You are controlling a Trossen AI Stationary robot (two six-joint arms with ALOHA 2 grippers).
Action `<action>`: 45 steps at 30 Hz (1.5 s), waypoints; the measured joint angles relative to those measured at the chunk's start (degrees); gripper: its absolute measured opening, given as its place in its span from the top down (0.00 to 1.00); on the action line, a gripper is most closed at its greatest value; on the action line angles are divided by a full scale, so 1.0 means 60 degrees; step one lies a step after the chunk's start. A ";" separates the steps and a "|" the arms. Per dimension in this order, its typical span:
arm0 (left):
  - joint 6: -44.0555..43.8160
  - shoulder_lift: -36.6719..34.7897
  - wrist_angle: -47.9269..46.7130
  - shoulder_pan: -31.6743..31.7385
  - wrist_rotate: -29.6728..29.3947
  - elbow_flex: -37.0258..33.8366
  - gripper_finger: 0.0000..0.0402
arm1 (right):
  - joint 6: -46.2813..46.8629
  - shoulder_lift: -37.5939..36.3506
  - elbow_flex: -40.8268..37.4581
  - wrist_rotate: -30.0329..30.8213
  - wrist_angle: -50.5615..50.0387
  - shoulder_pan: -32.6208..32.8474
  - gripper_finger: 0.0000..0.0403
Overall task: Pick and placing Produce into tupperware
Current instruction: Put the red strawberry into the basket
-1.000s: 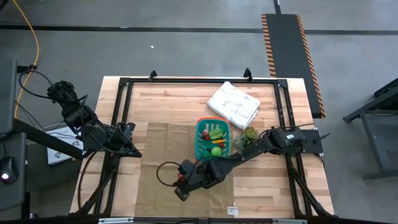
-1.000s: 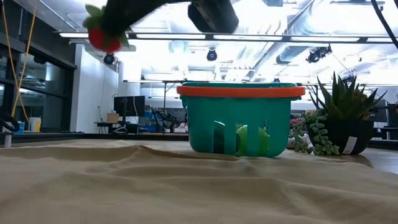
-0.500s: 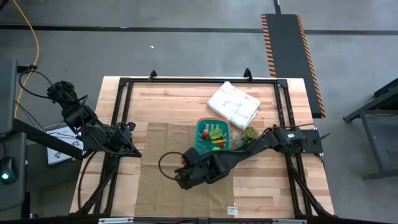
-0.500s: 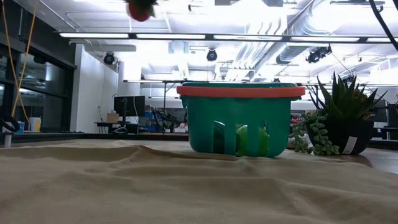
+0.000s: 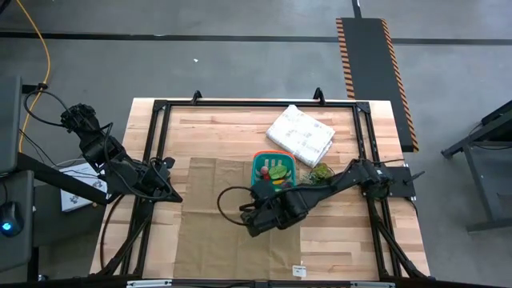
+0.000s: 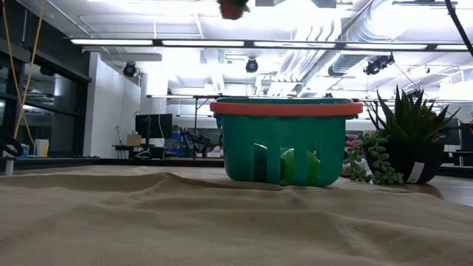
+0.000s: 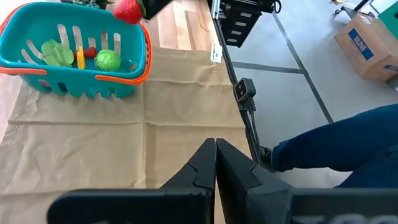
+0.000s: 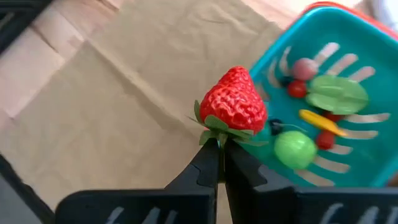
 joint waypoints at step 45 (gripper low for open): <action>0.0477 0.0189 -0.0215 0.0001 -0.0364 -0.0004 1.00 | -0.0854 -0.2800 -0.0015 -0.0530 -0.1525 -0.2640 1.00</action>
